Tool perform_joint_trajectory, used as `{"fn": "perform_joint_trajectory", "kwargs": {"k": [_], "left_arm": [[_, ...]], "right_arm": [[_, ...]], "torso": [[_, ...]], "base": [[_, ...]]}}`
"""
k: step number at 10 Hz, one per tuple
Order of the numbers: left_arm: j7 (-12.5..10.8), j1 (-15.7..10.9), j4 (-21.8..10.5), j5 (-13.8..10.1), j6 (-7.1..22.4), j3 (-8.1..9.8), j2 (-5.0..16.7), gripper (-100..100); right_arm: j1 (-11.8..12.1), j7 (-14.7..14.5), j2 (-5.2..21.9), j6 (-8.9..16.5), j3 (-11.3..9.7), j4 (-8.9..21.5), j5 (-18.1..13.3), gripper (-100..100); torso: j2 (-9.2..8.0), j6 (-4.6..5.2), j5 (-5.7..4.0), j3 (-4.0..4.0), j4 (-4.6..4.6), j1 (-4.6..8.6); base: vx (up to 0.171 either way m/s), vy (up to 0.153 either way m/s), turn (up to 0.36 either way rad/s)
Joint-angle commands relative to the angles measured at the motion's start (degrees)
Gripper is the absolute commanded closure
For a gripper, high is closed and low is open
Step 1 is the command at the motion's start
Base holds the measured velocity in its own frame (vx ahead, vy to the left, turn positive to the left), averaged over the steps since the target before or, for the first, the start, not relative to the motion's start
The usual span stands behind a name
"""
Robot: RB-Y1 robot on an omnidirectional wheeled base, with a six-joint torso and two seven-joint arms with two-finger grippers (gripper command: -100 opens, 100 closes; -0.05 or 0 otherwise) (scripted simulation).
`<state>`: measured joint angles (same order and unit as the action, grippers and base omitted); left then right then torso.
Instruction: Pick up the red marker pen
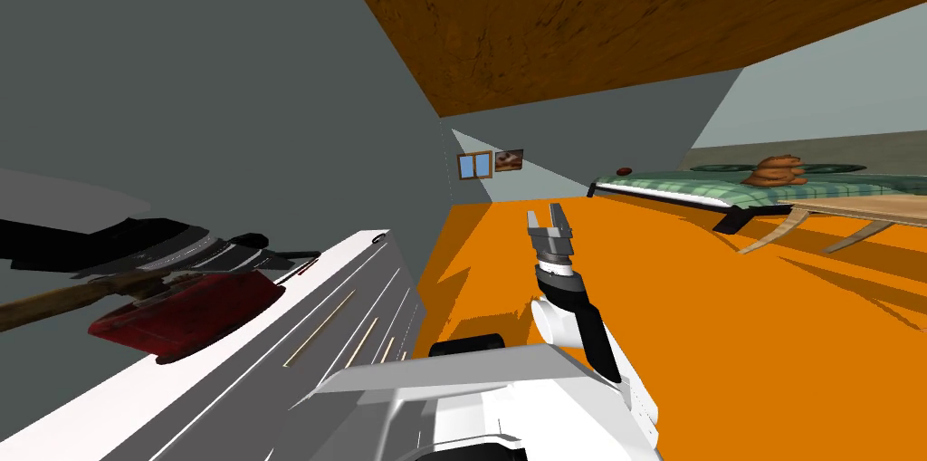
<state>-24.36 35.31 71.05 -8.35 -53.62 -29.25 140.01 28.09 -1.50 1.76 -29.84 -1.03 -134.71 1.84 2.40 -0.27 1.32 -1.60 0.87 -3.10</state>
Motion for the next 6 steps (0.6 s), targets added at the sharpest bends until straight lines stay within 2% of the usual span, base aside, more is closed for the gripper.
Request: {"fn": "perform_joint_trajectory", "kwargs": {"k": [1,2,4,5,6], "left_arm": [[0.00,0.00,0.00,0.00,0.00,0.00,0.00,0],[-0.11,-1.19,-0.94,-0.29,0.18,0.24,1.22,-100],[-0.22,-2.36,-1.87,-0.58,0.38,0.47,2.41,-100],[-0.08,-3.23,-1.33,-0.47,-0.12,-0.80,2.25,-100],[-0.10,-3.37,-1.38,-0.49,-0.18,-0.86,2.35,100]], "right_arm": [[0.00,0.00,0.00,0.00,0.00,0.00,0.00,0],[-0.01,0.00,-0.01,0.00,-0.01,0.00,0.00,0],[-0.02,0.00,-0.02,0.00,-0.02,0.00,0.00,0],[-0.03,0.00,-0.03,0.01,-0.03,0.00,0.00,0],[-0.02,0.00,-0.02,0.00,-0.02,0.00,0.00,0]], "torso": [[0.00,0.00,0.00,0.00,0.00,0.00],[-0.18,-0.01,-0.05,0.11,-0.05,0.20],[-0.71,-0.04,-0.24,0.43,-0.19,0.87],[-0.87,-0.03,-0.28,0.53,-0.23,0.99],[-0.71,-0.03,-0.22,0.45,-0.21,0.71]], "base": [[0.011,0.014,-0.002],[-0.088,-0.094,0.058],[-0.132,-0.163,0.079],[-0.072,-0.078,0.016],[-0.011,-0.015,0.001]]}}
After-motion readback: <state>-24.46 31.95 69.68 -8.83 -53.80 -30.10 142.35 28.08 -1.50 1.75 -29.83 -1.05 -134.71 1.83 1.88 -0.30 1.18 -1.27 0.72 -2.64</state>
